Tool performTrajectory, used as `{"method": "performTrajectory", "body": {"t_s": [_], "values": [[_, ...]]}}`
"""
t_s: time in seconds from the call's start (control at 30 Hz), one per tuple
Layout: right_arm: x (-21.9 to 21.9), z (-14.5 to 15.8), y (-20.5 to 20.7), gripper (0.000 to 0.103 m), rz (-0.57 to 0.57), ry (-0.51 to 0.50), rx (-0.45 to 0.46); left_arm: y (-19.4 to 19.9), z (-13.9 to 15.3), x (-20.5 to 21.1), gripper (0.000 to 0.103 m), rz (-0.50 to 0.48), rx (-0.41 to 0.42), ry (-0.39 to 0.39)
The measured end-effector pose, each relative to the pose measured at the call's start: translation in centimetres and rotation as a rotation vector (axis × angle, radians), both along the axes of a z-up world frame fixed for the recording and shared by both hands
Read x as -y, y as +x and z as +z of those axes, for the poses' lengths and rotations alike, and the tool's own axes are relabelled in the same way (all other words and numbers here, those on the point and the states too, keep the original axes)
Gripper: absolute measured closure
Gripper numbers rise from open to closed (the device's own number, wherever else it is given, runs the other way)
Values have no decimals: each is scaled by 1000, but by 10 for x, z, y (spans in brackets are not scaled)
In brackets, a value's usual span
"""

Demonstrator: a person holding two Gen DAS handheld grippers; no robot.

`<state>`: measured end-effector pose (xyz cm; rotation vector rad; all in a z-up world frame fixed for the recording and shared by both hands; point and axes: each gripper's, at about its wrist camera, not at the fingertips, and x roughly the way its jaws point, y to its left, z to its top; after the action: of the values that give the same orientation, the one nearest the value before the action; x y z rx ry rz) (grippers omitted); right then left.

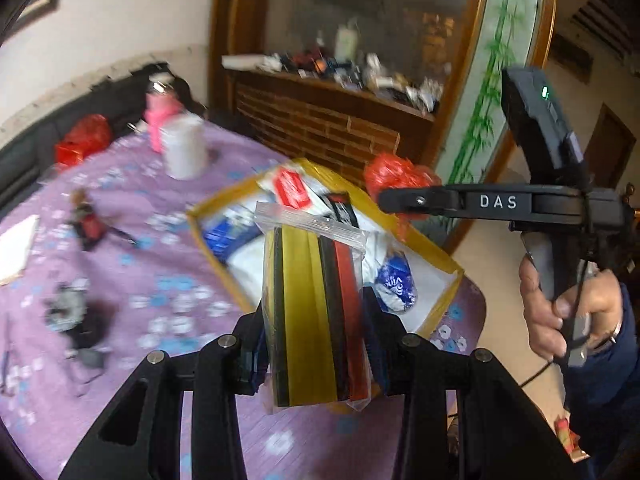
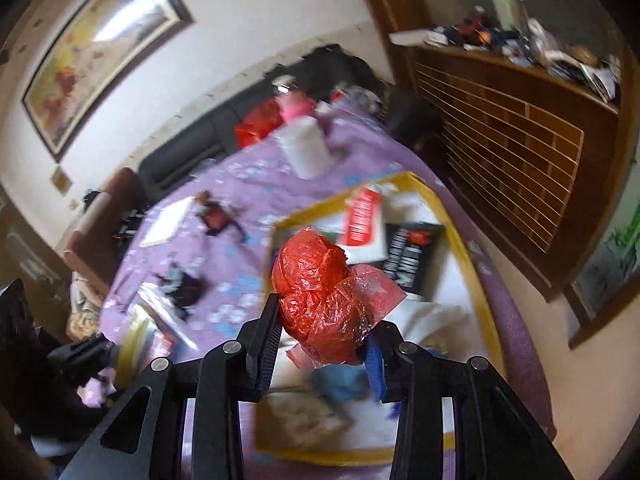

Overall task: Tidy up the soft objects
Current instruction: 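Lower the strip pack and red bag into the tray with both grippers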

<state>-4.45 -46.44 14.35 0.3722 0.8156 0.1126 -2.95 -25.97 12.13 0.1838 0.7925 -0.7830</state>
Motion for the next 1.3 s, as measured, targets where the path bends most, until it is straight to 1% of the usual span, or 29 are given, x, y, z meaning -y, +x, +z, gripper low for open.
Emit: {"method": "performTrajectory", "body": {"t_s": [0.07, 0.17, 0.23, 0.27, 0.37, 0.53, 0.67, 0.77, 0.8, 0.83, 0.87, 0.97, 1.03, 1.07, 1.1, 1.17, 1.3], "values": [[11, -16, 9, 63, -8, -5, -28, 10, -20, 23, 64, 5, -17, 32], [22, -35, 17, 63, -20, -10, -65, 23, -43, 47, 64, 14, -43, 45], [24, -47, 25, 63, -21, -30, -90, 33, -54, 57, 64, 23, -60, 50], [24, -52, 29, 63, -20, -28, -100, 38, -61, 61, 64, 40, -62, 57], [25, -69, 42, 63, -3, -11, -136, 49, -70, 64, 64, 60, -75, 61], [22, -83, 59, 62, 6, -25, -154, 58, -81, 66, 64, 91, -63, 69], [21, -94, 66, 61, 2, -24, -160, 57, -89, 70, 63, 88, -33, 99], [23, -107, 67, 62, -15, 12, -176, 54, -92, 72, 64, 96, 7, 114], [26, -106, 65, 62, -22, 48, -159, 54, -93, 73, 63, 98, 19, 116], [29, -105, 63, 62, -33, 58, -146, 53, -94, 73, 63, 98, 27, 116], [30, -105, 61, 61, -47, 52, -145, 53, -94, 74, 63, 99, 34, 117], [29, -109, 58, 59, -38, 38, -144, 51, -95, 74, 63, 98, 52, 117], [21, -107, 54, 57, -40, -15, -129, 52, -94, 73, 63, 105, 50, 109], [18, -106, 54, 53, -40, -38, -121, 52, -94, 73, 63, 109, 50, 108], [13, -105, 53, 53, -36, -73, -114, 51, -94, 73, 63, 112, 53, 108], [10, -104, 52, 52, -45, -100, -108, 50, -94, 73, 63, 117, 66, 114], [14, -107, 52, 52, -53, -83, -116, 46, -95, 74, 61, 130, 101, 130]]}}
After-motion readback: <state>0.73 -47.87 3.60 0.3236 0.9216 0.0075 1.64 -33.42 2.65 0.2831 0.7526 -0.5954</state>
